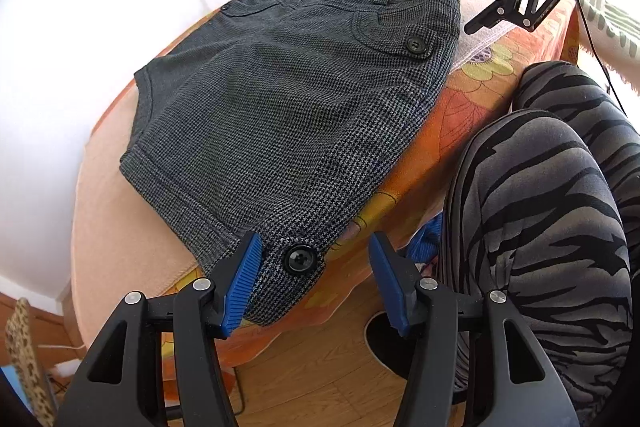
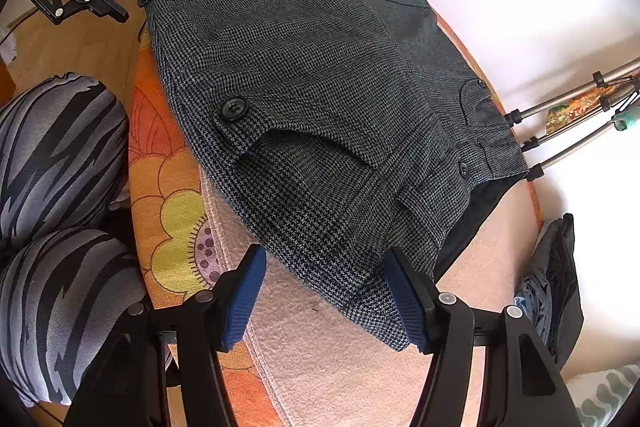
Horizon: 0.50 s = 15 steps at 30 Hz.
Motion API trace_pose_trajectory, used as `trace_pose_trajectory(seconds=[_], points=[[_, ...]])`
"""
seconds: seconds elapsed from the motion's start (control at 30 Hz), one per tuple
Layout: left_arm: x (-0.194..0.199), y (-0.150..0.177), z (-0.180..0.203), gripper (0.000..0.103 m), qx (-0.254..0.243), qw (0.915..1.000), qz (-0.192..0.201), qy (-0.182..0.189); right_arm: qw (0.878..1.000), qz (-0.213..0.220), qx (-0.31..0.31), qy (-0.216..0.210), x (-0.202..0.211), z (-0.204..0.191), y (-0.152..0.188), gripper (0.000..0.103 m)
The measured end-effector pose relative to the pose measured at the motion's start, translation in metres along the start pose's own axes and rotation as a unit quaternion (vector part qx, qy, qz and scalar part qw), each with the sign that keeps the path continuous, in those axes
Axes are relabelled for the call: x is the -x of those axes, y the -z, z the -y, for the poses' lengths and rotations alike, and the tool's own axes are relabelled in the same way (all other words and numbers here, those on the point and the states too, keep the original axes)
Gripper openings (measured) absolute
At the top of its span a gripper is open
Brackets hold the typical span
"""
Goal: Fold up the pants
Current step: 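Grasp the hem of the grey houndstooth shorts with both tools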
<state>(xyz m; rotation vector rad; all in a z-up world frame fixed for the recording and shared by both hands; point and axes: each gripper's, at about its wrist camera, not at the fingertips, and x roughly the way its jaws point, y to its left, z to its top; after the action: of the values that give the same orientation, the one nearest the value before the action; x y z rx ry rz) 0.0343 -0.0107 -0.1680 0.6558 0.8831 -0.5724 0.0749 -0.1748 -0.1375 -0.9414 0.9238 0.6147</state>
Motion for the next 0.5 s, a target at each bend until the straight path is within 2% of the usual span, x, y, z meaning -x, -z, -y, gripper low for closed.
trace_pose_trajectory(seconds=[0.07,0.13,0.27,0.33,0.37,0.43,0.5], points=[[-0.001,0.001,0.003,0.055,-0.020,0.9998,-0.004,-0.006,1.000,-0.004,-0.002,-0.007,-0.004,0.000,0.001,0.075],[-0.004,0.000,0.005,0.055,-0.034,0.9993,-0.007,-0.014,1.000,-0.008,0.003,-0.009,-0.007,-0.001,0.002,0.076],[-0.018,-0.001,0.003,0.055,-0.043,0.9987,-0.015,-0.023,1.000,-0.019,0.004,-0.004,-0.016,-0.001,0.000,0.067],[-0.022,0.000,0.000,0.045,-0.042,0.9988,-0.013,-0.022,1.000,-0.021,-0.003,-0.005,-0.016,0.000,-0.001,0.059],[-0.021,0.000,-0.002,0.043,-0.036,0.9992,-0.009,-0.014,1.000,-0.023,-0.003,-0.006,-0.017,0.001,-0.001,0.052],[-0.016,-0.001,-0.008,0.023,-0.020,0.9997,0.002,-0.011,1.000,-0.029,0.002,0.000,-0.018,0.001,-0.001,0.047],[-0.011,-0.002,-0.012,0.019,-0.010,0.9998,0.014,-0.002,1.000,-0.027,0.000,-0.001,-0.017,0.001,0.000,0.040]])
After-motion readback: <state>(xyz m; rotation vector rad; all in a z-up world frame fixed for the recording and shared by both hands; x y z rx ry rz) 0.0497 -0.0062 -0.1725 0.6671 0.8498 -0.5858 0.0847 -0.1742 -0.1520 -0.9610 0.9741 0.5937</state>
